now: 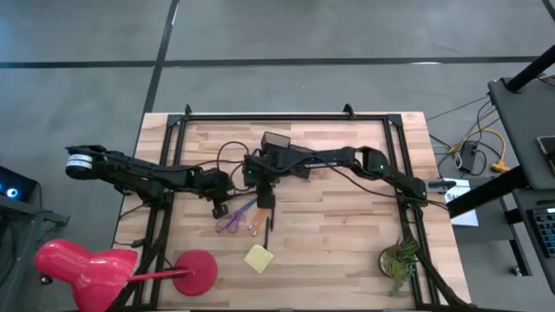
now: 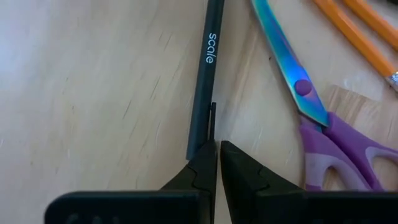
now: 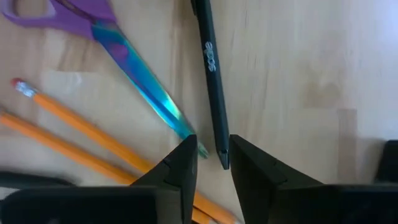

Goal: Pick and place office supplies into organizer
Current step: Put the top black pen into the black desk organizer

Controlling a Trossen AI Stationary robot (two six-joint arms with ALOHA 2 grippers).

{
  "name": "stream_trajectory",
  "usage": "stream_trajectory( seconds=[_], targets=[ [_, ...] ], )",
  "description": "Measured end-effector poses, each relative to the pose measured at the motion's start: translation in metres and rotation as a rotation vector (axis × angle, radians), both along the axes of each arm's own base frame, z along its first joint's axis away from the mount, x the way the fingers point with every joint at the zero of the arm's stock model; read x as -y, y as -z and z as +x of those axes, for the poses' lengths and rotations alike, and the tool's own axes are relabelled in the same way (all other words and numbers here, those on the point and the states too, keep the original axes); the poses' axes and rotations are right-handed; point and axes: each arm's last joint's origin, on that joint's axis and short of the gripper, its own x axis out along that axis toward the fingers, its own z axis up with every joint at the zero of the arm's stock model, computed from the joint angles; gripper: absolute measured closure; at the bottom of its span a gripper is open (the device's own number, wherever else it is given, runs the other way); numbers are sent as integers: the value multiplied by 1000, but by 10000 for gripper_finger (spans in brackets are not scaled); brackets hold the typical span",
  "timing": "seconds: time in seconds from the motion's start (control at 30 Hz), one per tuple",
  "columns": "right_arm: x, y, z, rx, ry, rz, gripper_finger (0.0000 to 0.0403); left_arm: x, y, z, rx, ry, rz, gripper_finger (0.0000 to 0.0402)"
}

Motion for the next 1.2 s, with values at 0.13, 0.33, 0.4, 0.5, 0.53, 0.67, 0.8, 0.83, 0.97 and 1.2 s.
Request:
stream_trajectory(
  seconds=[0.13, 0.33, 0.4, 0.5, 0.53, 0.67, 0.8, 0.83, 0.97, 1.2],
  targets=[
    [0, 6, -2, -15, 2, -6, 320, 0, 0, 0, 3, -18, -10, 395],
    [1, 15, -6, -41, 1, -6, 306, 0, 0, 0, 4, -23, -11, 395],
    [1, 19, -7, -51, 1, -5, 302, 0, 0, 0, 4, -23, -10, 395],
    [1, 24, -9, -55, -1, -6, 298, 0, 0, 0, 5, -23, -10, 395],
    [1, 24, -8, -51, -1, -7, 297, 0, 0, 0, 5, -23, -10, 395],
    [1, 24, -8, -40, -6, -11, 296, 0, 0, 0, 5, -23, -10, 395],
    [1, 20, -8, -40, -24, -19, 297, 0, 0, 0, 5, -23, -9, 395],
    [2, 17, -8, -39, -34, -24, 298, 0, 0, 0, 5, -23, -9, 395],
    [5, 14, -8, -31, -46, -33, 309, 0, 0, 0, 5, -24, -7, 395],
    [12, 16, -9, -34, -34, -33, 336, 0, 0, 0, 6, -24, -7, 395]
  ],
)
